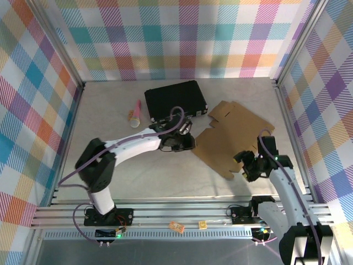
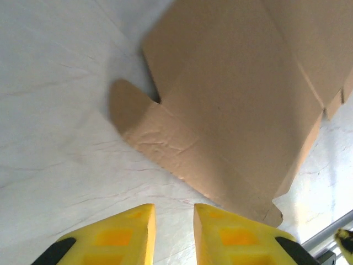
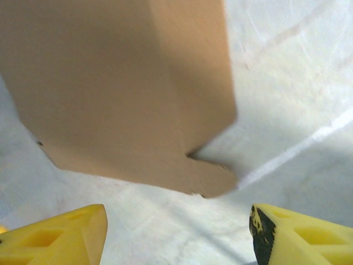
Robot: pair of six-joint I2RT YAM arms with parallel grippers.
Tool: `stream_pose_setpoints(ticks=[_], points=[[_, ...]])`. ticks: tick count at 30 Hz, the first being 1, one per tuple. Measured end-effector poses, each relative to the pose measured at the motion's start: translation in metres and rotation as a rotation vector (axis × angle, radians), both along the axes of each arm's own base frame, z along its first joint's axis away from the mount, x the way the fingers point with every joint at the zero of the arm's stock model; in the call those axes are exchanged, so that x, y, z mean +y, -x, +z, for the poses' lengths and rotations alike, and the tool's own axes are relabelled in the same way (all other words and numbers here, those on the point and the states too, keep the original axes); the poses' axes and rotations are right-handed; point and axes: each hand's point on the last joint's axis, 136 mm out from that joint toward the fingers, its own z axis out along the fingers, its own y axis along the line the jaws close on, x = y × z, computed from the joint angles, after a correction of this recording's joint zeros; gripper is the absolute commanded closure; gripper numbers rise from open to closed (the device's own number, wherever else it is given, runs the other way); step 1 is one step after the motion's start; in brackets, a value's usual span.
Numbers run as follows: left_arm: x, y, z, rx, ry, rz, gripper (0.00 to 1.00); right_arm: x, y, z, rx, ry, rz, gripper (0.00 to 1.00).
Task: Fold the paper box
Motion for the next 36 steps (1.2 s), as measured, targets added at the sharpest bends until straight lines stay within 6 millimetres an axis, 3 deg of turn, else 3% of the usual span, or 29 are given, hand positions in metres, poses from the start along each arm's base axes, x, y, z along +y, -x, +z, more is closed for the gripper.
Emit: stream_pose_setpoints(ticks=[2,7,15,18,24,27,30,32,36], points=[[-0.018,-0.003,-0.014,0.034,0.013,-0.027,0.80,0.006,0.012,-0.012,0.031,-0.036,0.006,0.33],[-0.038,-0.009,-0.036,0.084,0.033,-0.046,0.80,0.015,0.024,-0.037,0.088,-0.089,0.041,0.38],[-0.048,-0.009,-0.036,0.107,0.057,-0.061,0.80,0.026,0.013,-0.054,0.054,-0.143,0.103,0.56],[-0.048,-0.009,-0.036,0.109,0.060,-0.062,0.80,0.028,0.007,-0.055,0.020,-0.149,0.114,0.65],[-0.048,-0.009,-0.036,0.109,0.059,-0.062,0.80,0.030,-0.005,-0.057,-0.038,-0.149,0.139,0.98],[-0.048,-0.009,-0.031,0.105,0.067,-0.058,0.74,0.030,-0.013,-0.049,-0.093,-0.146,0.152,1.00],[-0.048,-0.010,-0.015,0.102,0.097,-0.029,0.53,0.026,-0.022,-0.031,-0.161,-0.113,0.142,1.00],[-0.047,-0.011,0.002,0.098,0.137,0.009,0.43,0.021,-0.032,-0.007,-0.227,-0.081,0.130,1.00],[-0.044,-0.015,0.031,0.133,0.243,0.144,0.36,0.017,-0.052,0.037,-0.331,-0.062,0.106,1.00]])
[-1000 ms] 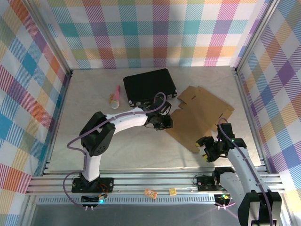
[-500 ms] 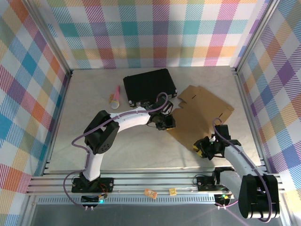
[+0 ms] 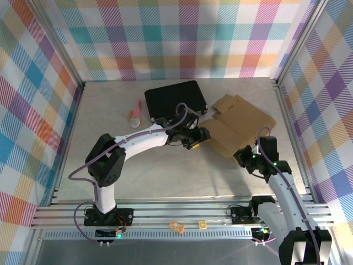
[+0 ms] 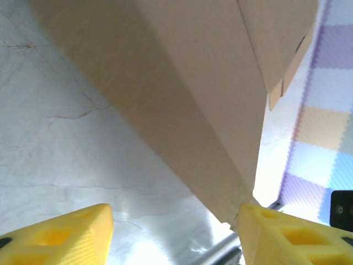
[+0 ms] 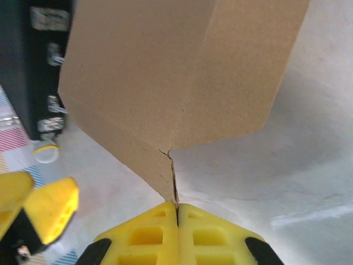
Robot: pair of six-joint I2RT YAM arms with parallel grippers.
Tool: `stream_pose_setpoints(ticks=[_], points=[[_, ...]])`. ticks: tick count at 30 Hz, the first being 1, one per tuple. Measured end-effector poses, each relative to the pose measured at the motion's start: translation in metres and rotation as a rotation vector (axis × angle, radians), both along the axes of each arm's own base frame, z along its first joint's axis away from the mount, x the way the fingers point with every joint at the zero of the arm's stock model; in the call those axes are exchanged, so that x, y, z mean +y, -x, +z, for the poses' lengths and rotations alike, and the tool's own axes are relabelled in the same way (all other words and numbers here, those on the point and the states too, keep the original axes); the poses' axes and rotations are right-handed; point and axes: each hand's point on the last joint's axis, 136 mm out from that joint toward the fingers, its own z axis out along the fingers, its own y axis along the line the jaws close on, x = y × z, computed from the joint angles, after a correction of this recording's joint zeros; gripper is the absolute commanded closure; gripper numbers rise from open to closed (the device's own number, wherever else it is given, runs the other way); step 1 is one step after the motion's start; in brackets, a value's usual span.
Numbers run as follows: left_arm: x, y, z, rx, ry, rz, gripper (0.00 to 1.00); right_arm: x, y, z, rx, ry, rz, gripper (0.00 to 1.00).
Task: Fold the paper box
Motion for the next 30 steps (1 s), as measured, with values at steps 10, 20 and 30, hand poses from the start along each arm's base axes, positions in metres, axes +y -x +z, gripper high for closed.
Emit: stream_pose_setpoints(ticks=[10,20,30], points=[[-0.017,-0.024,0.026,0.162,0.248,0.314,0.24,0.000,-0.013,0.026,0.046,-0.044,-0.061,1.00],[-0.048,-0.040,-0.012,0.259,0.328,0.391,0.28,0.005,-0.018,0.040,0.089,-0.105,-0.088,1.00],[-0.080,-0.064,0.015,0.193,0.438,0.347,0.80,0.008,-0.023,0.055,0.106,-0.132,-0.090,1.00]])
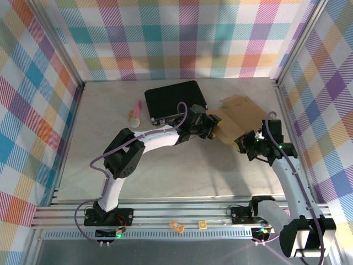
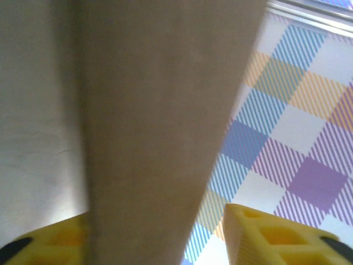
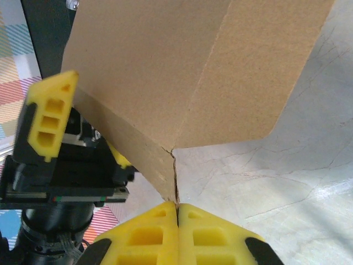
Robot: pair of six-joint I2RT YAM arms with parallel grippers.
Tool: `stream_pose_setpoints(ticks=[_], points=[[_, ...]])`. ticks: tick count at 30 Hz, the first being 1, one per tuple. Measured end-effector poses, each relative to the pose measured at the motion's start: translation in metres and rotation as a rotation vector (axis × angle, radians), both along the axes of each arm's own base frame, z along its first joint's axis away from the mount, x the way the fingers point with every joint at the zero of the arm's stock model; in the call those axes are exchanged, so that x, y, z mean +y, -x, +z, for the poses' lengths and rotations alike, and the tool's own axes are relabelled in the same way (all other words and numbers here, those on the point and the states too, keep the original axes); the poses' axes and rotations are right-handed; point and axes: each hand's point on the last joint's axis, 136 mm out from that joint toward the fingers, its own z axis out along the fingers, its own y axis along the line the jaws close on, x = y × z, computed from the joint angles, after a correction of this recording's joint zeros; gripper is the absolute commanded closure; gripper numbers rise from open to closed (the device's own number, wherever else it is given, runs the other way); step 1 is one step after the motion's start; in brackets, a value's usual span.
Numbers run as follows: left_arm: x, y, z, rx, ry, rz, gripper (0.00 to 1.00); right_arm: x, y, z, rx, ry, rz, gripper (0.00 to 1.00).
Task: Fold the paper box
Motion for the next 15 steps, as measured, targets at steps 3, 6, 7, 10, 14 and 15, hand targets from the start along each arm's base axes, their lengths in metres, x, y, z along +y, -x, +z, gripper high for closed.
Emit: stream_pose_setpoints(ticks=[3,6,7,10,14,15], points=[[-0.012,-0.007,0.009,-0.053,0.018,-0.033,1.00,-0.001,0.000,0.003,0.006,0.005,0.001,0.90],[-0.012,-0.010,0.012,-0.080,0.001,-0.060,1.00,-0.005,-0.008,0.022,-0.016,0.048,0.013,0.51],[-0.012,-0.012,0.016,-0.093,-0.002,-0.067,1.00,-0.006,-0.011,0.031,-0.028,0.071,0.026,0.42],[-0.009,-0.020,0.034,-0.135,-0.010,-0.087,1.00,-0.015,-0.028,0.069,-0.097,0.166,0.048,0.28],[0.014,-0.033,0.076,-0.171,0.000,-0.083,1.00,-0.035,-0.048,0.123,-0.220,0.303,0.032,0.21],[0.021,-0.037,0.090,-0.185,0.007,-0.077,1.00,-0.039,-0.052,0.137,-0.249,0.325,0.020,0.20]])
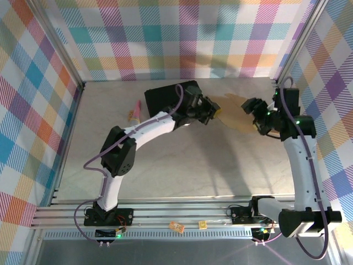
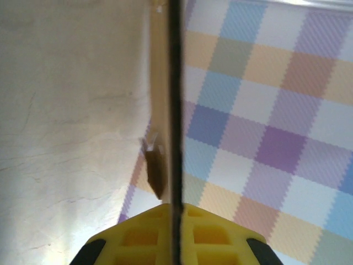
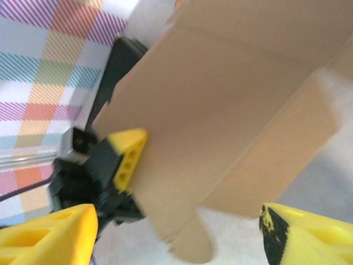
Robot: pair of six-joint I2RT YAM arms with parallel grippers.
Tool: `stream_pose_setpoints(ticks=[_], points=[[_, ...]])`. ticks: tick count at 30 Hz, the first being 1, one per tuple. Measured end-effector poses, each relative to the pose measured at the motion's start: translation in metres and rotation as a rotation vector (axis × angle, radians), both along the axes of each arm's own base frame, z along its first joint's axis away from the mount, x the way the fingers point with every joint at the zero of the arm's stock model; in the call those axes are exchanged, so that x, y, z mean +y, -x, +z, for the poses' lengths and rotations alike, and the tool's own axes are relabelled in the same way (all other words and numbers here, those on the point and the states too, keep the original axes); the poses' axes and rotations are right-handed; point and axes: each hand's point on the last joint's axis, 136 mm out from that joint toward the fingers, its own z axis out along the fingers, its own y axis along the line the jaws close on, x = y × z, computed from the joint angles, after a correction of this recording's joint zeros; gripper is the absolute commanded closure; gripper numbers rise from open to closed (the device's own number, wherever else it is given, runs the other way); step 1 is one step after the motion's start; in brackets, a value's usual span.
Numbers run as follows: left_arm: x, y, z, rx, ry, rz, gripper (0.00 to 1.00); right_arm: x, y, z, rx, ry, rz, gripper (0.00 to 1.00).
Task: Fold the paper box
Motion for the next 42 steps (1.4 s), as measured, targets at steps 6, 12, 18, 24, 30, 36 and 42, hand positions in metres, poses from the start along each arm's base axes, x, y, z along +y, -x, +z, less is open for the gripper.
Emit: stream_pose_setpoints(ticks=[6,12,18,24,30,36,42], points=[[0.057,-0.019,0.095,-0.099,0.084,0.030,1.00,-0.037,-0.023,0.032,-0.071,0.080,-0.104,0.18],[0.119,-0.023,0.159,-0.177,0.110,0.045,1.00,-0.069,-0.060,-0.003,0.026,-0.002,-0.192,0.17],[0.176,-0.029,0.195,-0.227,0.142,0.092,1.00,-0.059,-0.094,-0.053,0.099,-0.289,-0.195,0.16],[0.198,-0.035,0.210,-0.248,0.189,0.123,1.00,-0.017,-0.117,-0.108,0.210,-0.685,-0.205,0.12],[0.198,-0.036,0.209,-0.227,0.224,0.123,1.00,0.046,-0.147,-0.112,0.250,-0.922,-0.139,0.12],[0.199,-0.037,0.219,-0.241,0.258,0.126,1.00,0.098,-0.150,-0.109,0.284,-1.058,-0.095,0.12],[0.199,-0.038,0.218,-0.236,0.271,0.128,1.00,0.098,-0.167,-0.100,0.197,-1.119,-0.105,0.17]])
